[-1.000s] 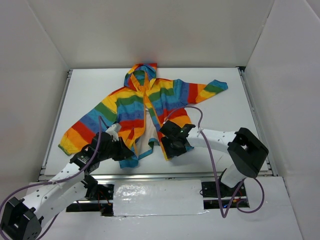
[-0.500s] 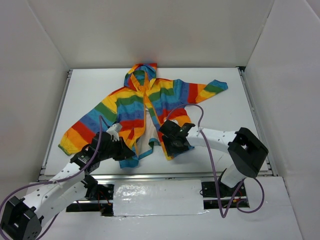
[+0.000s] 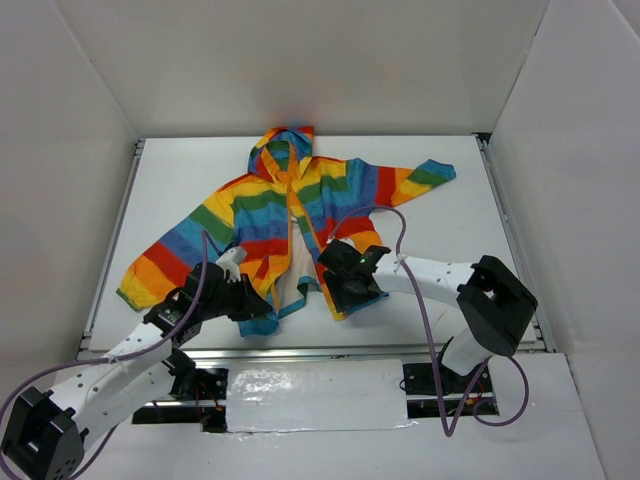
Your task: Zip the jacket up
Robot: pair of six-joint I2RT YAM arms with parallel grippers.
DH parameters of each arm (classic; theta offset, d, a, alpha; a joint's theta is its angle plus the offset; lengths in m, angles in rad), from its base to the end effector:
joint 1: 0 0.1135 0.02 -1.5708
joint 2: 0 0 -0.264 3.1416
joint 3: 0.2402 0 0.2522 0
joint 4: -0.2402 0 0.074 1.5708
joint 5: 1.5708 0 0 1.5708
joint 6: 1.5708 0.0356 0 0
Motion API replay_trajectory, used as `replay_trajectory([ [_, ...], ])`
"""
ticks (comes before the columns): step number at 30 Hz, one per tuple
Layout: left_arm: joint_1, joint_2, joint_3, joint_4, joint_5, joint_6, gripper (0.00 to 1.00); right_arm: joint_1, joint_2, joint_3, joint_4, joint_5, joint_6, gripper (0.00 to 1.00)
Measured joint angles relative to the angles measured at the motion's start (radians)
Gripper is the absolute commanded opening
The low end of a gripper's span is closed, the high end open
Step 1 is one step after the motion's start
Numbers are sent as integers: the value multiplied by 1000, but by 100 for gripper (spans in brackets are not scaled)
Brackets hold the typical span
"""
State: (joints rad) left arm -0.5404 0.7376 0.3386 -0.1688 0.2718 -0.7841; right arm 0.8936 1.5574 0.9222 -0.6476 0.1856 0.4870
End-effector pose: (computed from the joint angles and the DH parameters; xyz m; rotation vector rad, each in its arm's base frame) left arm 0.1365 -0.0931 0.1929 -0.1085 2.3071 -1.0248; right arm 0.1807 0.2143 0.1759 -0.5287 2.7519 0.0576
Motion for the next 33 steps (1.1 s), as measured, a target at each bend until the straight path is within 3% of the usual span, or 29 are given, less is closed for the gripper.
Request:
replay_trajectory([
  [8,0,11,-1,21,22,0,0,1,9,0,23,-40,-43,64],
  [13,0,11,-2,21,22,0,0,1,28,0,39,-62,-51,48],
  [19,0,12,-15,29,25,0,0,1,28,0,63,-76,-54,37],
  [30,0,12,-18,35,26,0,0,1,63,-4,114,-155,-50,33],
  [33,0,12,-18,36,26,0,0,1,64,-16,128,-185,-47,24],
])
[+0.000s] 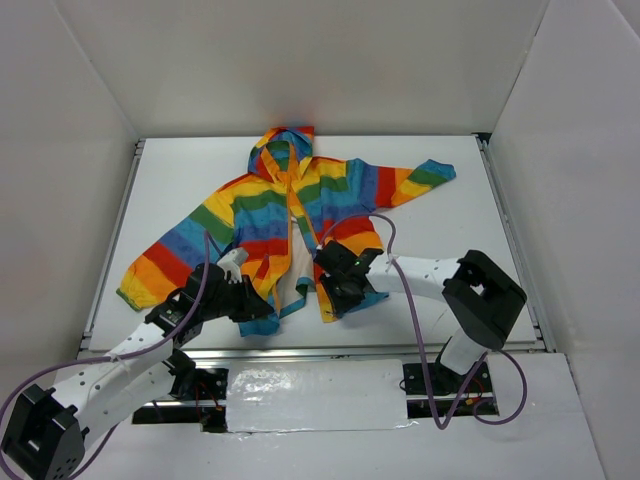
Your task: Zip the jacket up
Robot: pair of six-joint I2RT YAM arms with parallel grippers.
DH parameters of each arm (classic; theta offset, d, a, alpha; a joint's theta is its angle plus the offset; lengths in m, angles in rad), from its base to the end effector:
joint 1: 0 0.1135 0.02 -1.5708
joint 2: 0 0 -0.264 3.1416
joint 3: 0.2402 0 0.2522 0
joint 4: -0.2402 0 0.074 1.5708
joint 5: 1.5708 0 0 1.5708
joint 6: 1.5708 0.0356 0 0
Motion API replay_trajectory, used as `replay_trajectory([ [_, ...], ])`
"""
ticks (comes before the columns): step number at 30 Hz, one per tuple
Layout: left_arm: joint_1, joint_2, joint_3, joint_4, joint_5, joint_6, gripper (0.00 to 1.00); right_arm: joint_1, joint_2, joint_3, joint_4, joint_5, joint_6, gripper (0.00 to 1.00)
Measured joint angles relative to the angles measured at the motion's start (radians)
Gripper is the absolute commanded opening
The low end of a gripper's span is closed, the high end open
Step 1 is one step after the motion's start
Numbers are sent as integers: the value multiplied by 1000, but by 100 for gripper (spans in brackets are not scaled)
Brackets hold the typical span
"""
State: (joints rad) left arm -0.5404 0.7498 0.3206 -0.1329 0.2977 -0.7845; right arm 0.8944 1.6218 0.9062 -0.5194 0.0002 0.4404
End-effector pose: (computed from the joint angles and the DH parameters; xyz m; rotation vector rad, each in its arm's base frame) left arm 0.1369 -0.0943 0.1885 -0.0911 2.3078 -1.0536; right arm 0.1839 0.2291 0.1582 -0.6442 2.7891 0.3001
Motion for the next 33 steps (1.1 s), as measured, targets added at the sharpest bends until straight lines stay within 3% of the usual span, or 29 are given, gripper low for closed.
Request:
replay_trajectory([
  [3,0,0,0,5,0,0,0,0,0,-5,10,-19,7,19],
  [5,0,1,0,8,0,0,0,0,0,-8,17,-29,6,9],
  [10,0,8,-2,18,0,0,0,0,-1,-19,43,-71,14,0],
  [17,0,6,-16,24,0,-1,0,-29,-34,-72,123,-143,55,0],
  [21,0,4,-16,35,3,-4,0,-55,-142,-153,220,-191,132,0],
  [28,0,-27,-16,142,44,-17,0,-60,-415,-313,572,-225,270,0],
  [30,0,-42,-16,183,53,-29,0,-60,-484,-363,683,-266,249,0],
  [33,-1,-65,-16,224,46,-32,0,-51,-513,-358,719,-311,166,0],
])
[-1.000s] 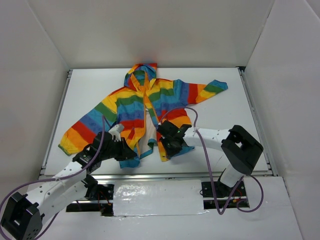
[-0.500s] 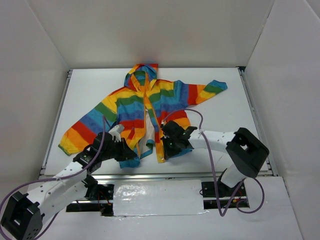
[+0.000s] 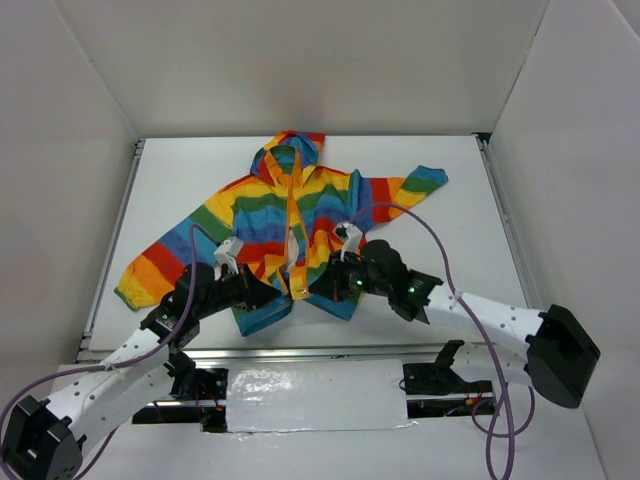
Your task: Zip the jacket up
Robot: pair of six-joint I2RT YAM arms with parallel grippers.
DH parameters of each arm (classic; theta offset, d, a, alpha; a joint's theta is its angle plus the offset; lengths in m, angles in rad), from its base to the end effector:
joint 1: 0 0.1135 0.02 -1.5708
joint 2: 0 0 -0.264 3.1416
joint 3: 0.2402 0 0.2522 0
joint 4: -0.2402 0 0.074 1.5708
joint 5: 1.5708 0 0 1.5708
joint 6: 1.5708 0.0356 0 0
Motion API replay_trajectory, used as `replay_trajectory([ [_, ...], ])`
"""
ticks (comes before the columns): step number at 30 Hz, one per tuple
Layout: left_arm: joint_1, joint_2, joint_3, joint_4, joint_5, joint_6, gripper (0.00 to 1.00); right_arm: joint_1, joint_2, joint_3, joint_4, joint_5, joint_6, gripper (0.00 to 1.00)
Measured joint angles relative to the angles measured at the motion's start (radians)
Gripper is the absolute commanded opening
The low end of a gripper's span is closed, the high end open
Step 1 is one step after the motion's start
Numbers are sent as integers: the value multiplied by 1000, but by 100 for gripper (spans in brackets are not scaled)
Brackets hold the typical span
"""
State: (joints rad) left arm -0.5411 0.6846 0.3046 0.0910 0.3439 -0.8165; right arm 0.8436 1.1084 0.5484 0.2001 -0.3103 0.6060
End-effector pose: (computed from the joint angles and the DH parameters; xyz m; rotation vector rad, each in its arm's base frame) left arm 0.1381 -0.0970 0.2147 -0.0181 2.0407 -1.2214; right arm 0.1532 0.1885 0.2325 -0.4786 2.0757 1.2198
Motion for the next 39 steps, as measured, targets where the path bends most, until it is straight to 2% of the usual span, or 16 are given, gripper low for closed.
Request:
replay_trajectory([
  [3,0,-6,7,-19,-59,-7,0,73,129,168,-166,214,-60,0],
  [4,-1,1,18,-43,-89,-16,0,111,188,227,-198,349,-68,0],
  [6,-1,21,40,-80,-138,-25,0,170,214,245,-216,525,-80,0],
  [11,-1,35,85,-139,-199,-26,0,230,-81,-72,46,657,-161,0],
  [13,-1,24,103,-157,-209,-24,0,224,-108,-88,96,706,-174,0],
  [17,-1,-30,118,-141,-188,-1,0,221,-88,-94,208,664,-183,0],
  [23,-1,-103,118,-32,-56,33,0,221,-95,-108,241,562,-139,0],
  [39,-1,-72,75,103,150,106,0,220,-168,-101,154,396,-61,0],
])
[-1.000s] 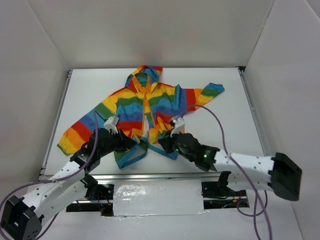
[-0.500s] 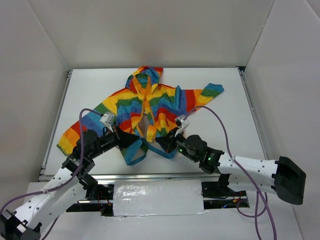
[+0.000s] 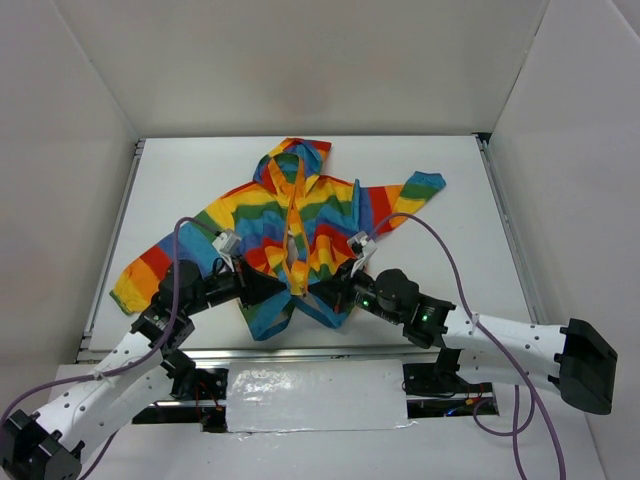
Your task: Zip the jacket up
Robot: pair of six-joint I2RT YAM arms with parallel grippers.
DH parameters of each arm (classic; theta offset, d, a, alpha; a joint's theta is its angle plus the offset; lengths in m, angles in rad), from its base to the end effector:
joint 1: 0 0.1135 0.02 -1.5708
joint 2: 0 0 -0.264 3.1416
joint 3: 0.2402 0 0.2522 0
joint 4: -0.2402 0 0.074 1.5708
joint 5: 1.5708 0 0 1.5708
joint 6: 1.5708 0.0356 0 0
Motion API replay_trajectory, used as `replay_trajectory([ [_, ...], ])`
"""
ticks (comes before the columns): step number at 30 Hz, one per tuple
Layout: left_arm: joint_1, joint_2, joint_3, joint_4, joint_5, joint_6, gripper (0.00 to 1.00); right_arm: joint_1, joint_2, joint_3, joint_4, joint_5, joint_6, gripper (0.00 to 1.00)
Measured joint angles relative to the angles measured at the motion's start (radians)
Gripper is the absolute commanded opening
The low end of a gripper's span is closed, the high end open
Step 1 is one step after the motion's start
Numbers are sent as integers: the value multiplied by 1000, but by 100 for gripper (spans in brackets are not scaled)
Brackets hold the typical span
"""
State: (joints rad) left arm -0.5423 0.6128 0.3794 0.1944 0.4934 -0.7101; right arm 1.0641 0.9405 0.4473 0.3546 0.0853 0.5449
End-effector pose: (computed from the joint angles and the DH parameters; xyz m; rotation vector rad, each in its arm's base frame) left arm 0.1296 -0.0978 0.2629 0.2733 1.7639 -1.3318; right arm 0.1080 0.1883 0.2485 -0.4064 1.7963 1.0994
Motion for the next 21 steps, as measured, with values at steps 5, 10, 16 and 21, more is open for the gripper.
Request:
replay_trajectory([
  [5,0,9,-14,29,39,-3,0,-2,-2,0,0,-36,-3,0],
  [10,0,10,-40,56,55,-4,0,-3,-1,0,-1,-60,3,0],
  [16,0,11,-53,63,55,-4,0,-3,-1,0,0,-87,13,0],
  [21,0,26,-55,84,59,-9,0,-4,2,0,0,-103,16,0],
])
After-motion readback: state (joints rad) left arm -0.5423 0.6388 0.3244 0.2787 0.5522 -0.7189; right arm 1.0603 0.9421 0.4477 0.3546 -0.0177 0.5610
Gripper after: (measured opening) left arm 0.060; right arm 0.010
